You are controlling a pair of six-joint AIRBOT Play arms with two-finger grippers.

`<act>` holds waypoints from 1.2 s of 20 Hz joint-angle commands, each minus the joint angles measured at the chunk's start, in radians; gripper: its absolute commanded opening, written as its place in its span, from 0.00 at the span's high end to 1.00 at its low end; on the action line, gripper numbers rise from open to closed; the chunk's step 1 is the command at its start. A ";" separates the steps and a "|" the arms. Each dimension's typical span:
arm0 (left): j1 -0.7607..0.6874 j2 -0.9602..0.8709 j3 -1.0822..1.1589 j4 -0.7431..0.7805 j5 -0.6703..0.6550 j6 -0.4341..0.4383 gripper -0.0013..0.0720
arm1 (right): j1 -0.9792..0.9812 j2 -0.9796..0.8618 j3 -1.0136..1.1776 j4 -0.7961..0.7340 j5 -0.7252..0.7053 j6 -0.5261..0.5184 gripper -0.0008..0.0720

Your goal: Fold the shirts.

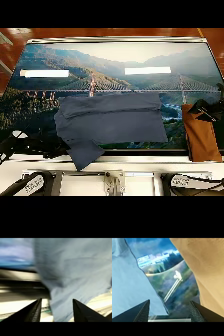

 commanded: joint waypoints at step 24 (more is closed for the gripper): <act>-0.090 0.042 0.148 -0.054 0.024 0.076 0.93 | 0.157 -0.059 -0.500 0.183 -0.217 -0.117 0.85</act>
